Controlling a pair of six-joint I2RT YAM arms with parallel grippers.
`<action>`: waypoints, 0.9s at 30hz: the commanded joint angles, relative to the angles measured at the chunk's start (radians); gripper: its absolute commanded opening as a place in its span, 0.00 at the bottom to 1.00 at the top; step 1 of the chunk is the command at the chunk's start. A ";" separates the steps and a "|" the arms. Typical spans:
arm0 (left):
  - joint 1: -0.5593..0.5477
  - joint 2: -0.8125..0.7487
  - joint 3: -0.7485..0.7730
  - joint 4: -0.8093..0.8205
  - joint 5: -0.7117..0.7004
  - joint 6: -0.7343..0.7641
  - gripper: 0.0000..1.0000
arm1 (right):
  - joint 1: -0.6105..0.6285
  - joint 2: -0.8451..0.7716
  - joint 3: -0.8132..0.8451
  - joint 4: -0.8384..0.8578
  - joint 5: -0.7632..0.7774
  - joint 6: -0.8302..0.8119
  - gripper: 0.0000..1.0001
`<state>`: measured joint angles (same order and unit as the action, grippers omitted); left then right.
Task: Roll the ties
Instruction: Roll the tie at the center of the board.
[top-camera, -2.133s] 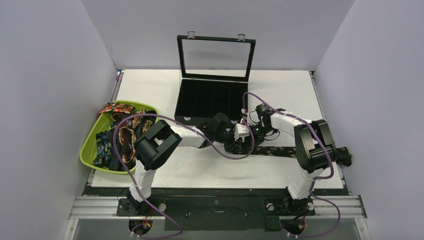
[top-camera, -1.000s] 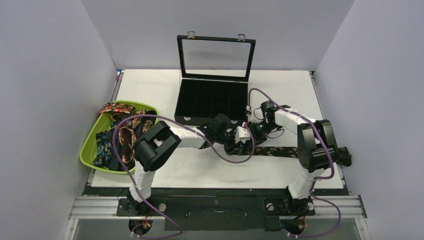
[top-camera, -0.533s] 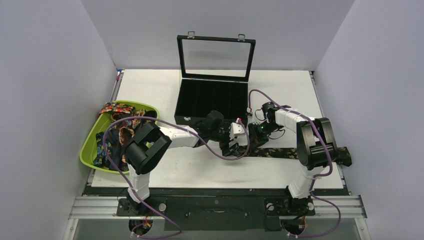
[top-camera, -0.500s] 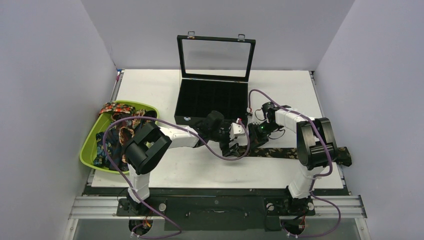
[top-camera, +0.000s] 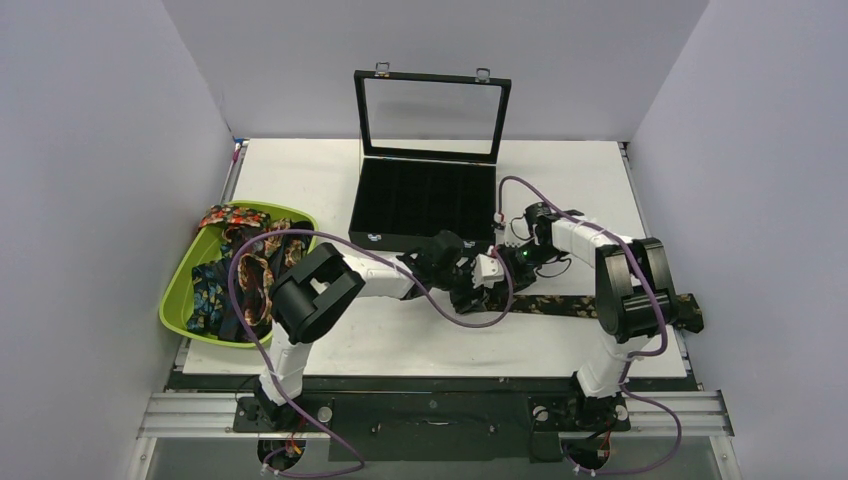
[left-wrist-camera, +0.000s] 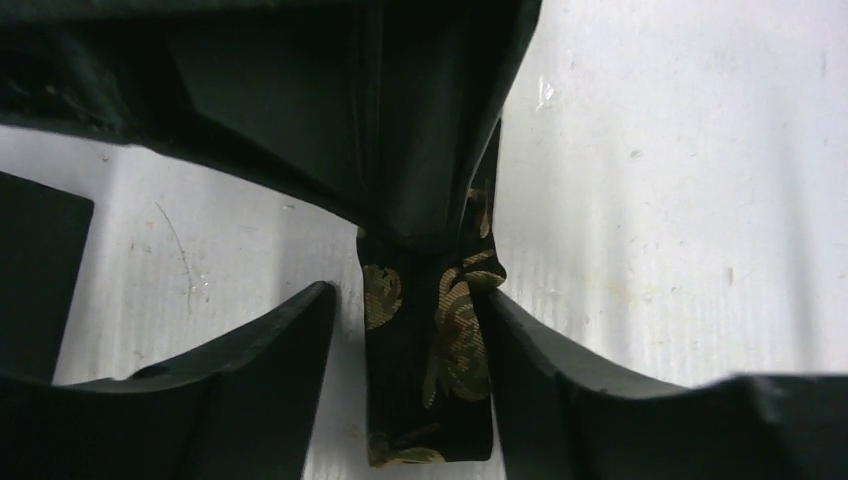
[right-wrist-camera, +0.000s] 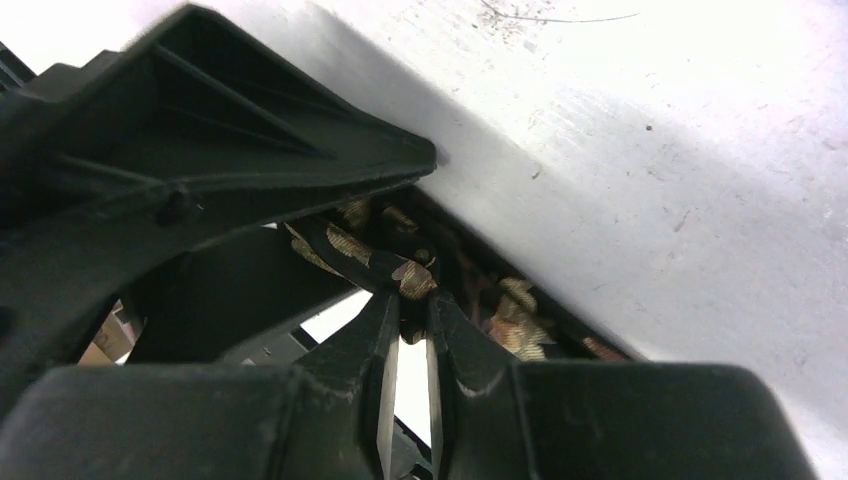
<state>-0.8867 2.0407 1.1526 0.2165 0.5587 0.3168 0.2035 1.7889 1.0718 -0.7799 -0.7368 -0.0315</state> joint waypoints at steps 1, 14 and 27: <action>0.002 0.010 -0.013 -0.035 -0.057 0.019 0.47 | -0.004 -0.078 0.008 -0.013 -0.023 0.000 0.07; 0.006 -0.053 -0.081 -0.041 -0.008 0.035 0.43 | 0.016 0.037 0.027 0.009 0.135 -0.017 0.00; -0.019 0.008 0.011 -0.014 -0.053 -0.005 0.58 | 0.010 -0.037 0.010 0.019 0.026 -0.002 0.07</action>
<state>-0.8921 2.0178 1.1252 0.2150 0.5446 0.3210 0.2169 1.8122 1.0775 -0.7853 -0.6716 -0.0372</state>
